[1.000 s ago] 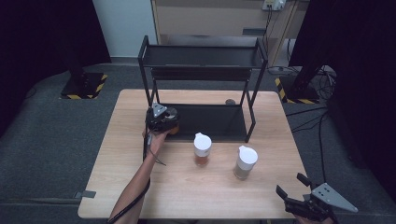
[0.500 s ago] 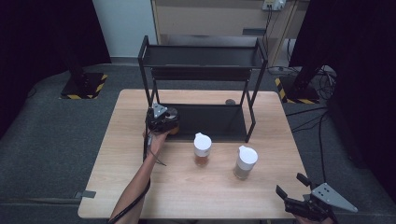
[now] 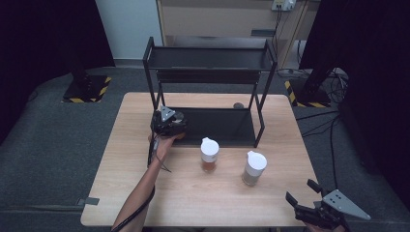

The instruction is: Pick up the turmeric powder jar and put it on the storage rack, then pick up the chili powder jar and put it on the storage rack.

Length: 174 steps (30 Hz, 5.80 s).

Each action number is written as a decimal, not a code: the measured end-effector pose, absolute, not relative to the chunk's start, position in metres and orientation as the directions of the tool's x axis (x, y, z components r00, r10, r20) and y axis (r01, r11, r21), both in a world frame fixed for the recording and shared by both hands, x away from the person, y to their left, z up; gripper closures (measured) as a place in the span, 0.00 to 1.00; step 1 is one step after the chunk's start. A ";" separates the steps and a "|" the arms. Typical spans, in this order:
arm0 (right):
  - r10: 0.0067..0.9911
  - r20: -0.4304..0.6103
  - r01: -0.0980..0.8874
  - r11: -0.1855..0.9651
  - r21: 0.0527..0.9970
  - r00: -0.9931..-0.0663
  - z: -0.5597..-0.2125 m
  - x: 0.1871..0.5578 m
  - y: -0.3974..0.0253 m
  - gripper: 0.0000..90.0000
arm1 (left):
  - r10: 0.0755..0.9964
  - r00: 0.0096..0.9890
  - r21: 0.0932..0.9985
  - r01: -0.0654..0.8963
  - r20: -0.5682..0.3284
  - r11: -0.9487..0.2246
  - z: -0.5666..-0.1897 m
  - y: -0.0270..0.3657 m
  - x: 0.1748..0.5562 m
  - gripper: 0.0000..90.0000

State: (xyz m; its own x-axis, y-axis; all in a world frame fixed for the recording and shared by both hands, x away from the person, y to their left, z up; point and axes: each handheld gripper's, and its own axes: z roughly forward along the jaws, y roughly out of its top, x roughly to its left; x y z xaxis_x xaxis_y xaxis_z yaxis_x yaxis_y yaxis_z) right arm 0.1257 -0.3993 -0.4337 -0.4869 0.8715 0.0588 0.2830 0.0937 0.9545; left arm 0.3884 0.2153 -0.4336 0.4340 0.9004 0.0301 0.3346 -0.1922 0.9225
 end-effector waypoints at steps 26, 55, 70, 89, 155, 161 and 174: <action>0.871 0.059 0.282 0.093 0.955 -0.487 -0.434 0.125 -0.399 0.09 | 0.869 0.494 0.940 0.305 -0.020 -0.152 -0.395 0.230 0.377 0.04; 0.871 0.049 0.283 0.106 0.953 -0.490 -0.433 0.126 -0.397 0.08 | 0.725 0.689 0.960 0.189 0.021 -0.208 -0.332 0.264 0.305 0.03; 0.874 0.046 0.288 0.109 0.952 -0.483 -0.433 0.127 -0.396 0.08 | 0.689 0.722 0.974 0.113 0.056 -0.197 -0.333 0.288 0.247 0.03; 0.880 0.034 0.286 0.118 0.951 -0.473 -0.432 0.125 -0.394 0.08 | 0.713 0.701 0.968 0.167 0.017 -0.188 -0.385 0.317 0.201 0.03; 0.879 0.037 0.286 0.116 0.951 -0.476 -0.433 0.122 -0.396 0.08 | 0.708 0.703 0.972 0.207 -0.071 -0.109 -0.464 0.362 0.170 0.03; 0.876 0.051 0.296 0.107 0.949 -0.479 -0.433 0.124 -0.396 0.08 | 0.714 0.697 0.973 0.207 -0.075 -0.100 -0.464 0.362 0.168 0.03; 0.872 0.084 0.290 0.068 0.955 -0.482 -0.428 0.125 -0.396 0.09 | 0.705 0.704 0.967 0.228 -0.082 -0.115 -0.463 0.360 0.173 0.03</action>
State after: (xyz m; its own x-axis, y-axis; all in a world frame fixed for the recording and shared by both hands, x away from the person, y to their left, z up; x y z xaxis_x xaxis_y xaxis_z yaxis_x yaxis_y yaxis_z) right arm 0.1254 -0.3961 -0.4277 -0.4815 0.8724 0.0844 0.2904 0.0679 0.9545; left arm 0.1726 0.3602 -0.4633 0.7042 0.7052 -0.0822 0.2280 -0.1149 0.9669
